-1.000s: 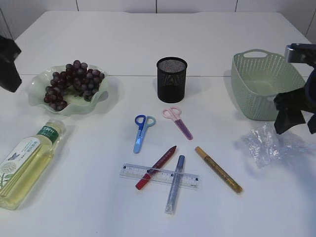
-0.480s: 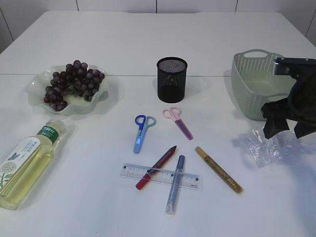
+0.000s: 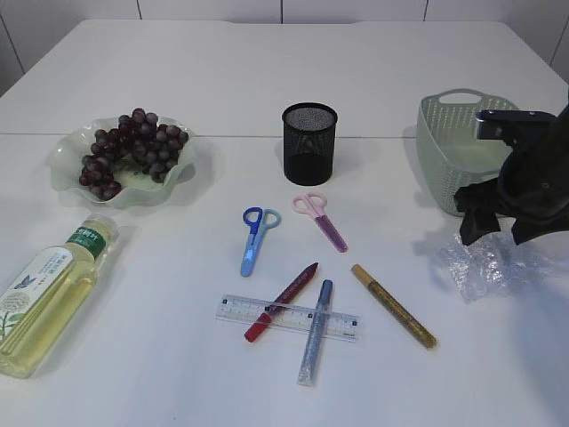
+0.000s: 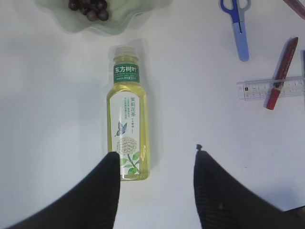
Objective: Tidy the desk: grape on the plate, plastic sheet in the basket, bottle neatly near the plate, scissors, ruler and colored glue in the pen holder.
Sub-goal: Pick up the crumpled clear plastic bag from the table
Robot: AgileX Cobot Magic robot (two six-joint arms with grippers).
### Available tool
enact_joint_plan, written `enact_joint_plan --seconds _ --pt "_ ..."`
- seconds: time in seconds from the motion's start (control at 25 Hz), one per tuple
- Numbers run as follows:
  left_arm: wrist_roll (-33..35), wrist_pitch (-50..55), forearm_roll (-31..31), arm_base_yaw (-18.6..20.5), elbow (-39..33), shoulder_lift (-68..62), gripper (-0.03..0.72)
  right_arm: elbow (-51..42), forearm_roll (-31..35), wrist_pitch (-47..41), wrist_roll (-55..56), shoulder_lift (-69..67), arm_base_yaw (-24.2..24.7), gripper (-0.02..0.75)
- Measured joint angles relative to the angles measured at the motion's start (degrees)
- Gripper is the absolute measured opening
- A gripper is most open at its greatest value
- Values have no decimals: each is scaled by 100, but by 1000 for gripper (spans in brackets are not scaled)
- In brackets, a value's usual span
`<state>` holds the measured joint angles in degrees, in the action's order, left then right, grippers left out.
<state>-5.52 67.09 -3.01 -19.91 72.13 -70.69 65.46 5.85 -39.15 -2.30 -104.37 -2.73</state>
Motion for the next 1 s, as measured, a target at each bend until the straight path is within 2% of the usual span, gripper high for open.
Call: enact_joint_plan --seconds 0.76,0.84,1.0 --pt "0 41 -64 0 0 0 361 90 81 148 -13 -600 0 544" --pt "0 41 -64 0 0 0 361 90 125 186 -13 -600 0 517" --pt "0 55 -74 0 0 0 361 93 156 196 -13 -600 0 373"
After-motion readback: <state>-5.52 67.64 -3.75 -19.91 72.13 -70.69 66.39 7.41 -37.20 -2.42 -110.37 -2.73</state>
